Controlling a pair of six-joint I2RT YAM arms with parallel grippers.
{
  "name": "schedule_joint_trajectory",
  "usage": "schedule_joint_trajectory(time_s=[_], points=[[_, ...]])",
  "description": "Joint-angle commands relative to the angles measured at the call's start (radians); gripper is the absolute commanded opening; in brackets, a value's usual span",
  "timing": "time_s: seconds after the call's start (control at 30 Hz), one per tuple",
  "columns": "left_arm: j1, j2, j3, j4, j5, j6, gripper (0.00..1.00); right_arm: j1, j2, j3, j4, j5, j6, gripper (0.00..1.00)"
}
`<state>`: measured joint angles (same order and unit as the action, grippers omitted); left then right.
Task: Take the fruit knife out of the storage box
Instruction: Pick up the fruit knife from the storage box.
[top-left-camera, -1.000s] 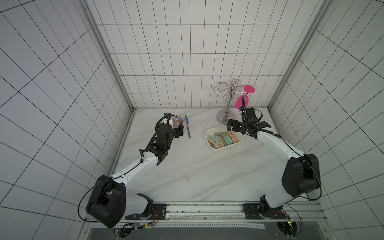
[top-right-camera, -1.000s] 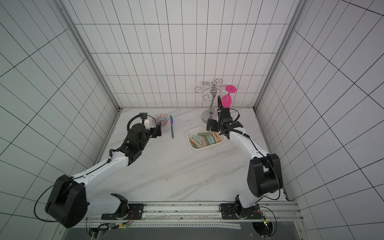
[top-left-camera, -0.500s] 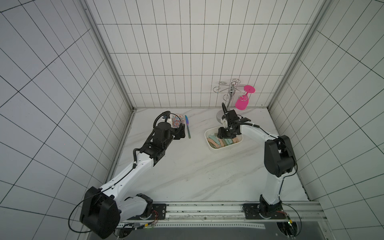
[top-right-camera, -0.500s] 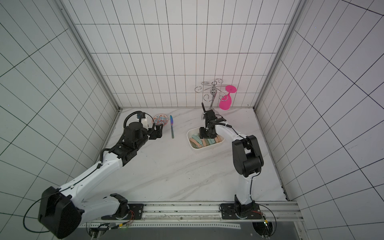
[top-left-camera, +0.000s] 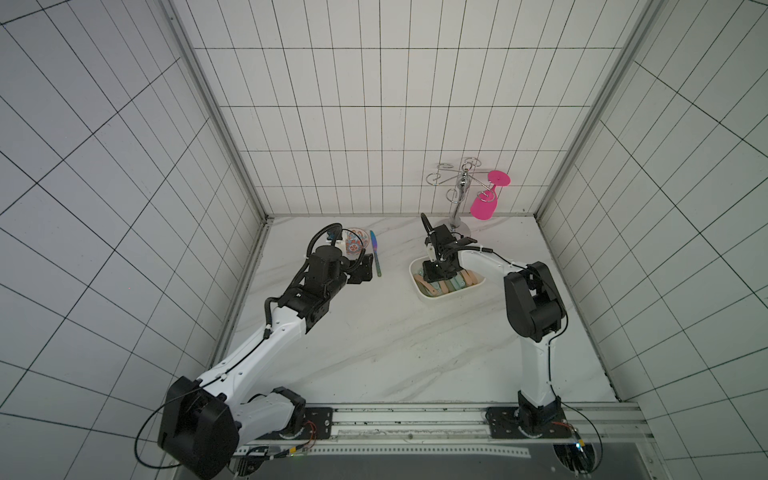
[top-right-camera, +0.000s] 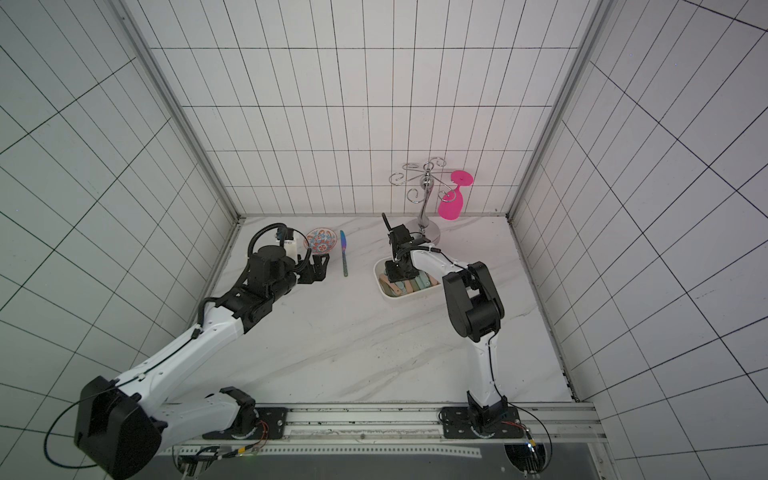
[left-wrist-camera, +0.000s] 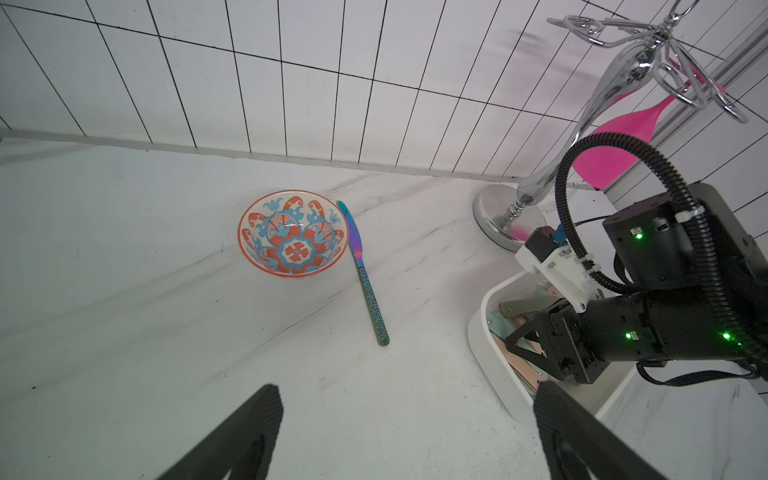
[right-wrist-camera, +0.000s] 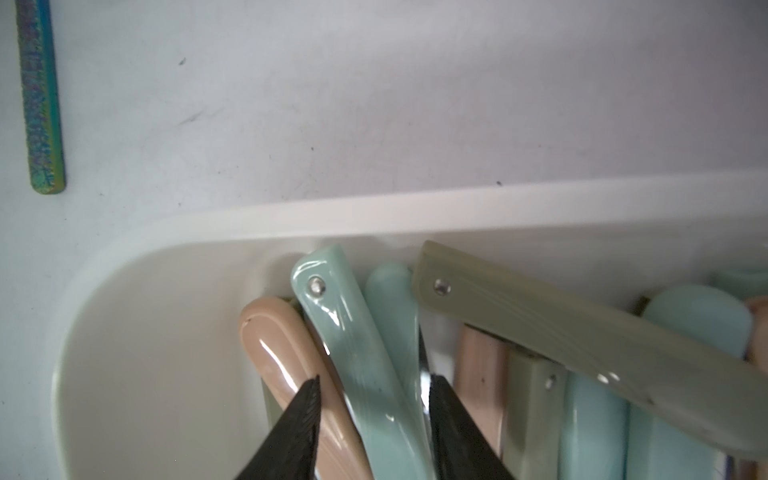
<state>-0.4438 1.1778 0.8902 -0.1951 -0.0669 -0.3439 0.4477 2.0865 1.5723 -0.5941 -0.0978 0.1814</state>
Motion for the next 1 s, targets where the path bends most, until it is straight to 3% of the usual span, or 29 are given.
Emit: schedule_joint_trajectory(time_s=[0.0, 0.2, 0.57, 0.83, 0.97], points=[[0.009, 0.012, 0.024, -0.006, 0.027, -0.009, 0.98, 0.005, 0.026, 0.038, -0.023, 0.060, -0.020, 0.43], [0.031, 0.023, 0.027, 0.000, 0.052, -0.008, 0.98, 0.005, 0.035, 0.027, -0.027, 0.040, -0.020, 0.37], [0.040, 0.040, 0.026, 0.009, 0.064, -0.018, 0.98, 0.005, 0.035, -0.024, -0.035, 0.017, -0.023, 0.36], [0.040, 0.060, 0.032, 0.019, 0.078, -0.038, 0.98, 0.005, 0.047, -0.024, -0.041, 0.011, -0.026, 0.43], [0.040, 0.065, 0.031, 0.024, 0.078, -0.043, 0.98, 0.004, 0.050, -0.027, -0.042, 0.003, -0.025, 0.34]])
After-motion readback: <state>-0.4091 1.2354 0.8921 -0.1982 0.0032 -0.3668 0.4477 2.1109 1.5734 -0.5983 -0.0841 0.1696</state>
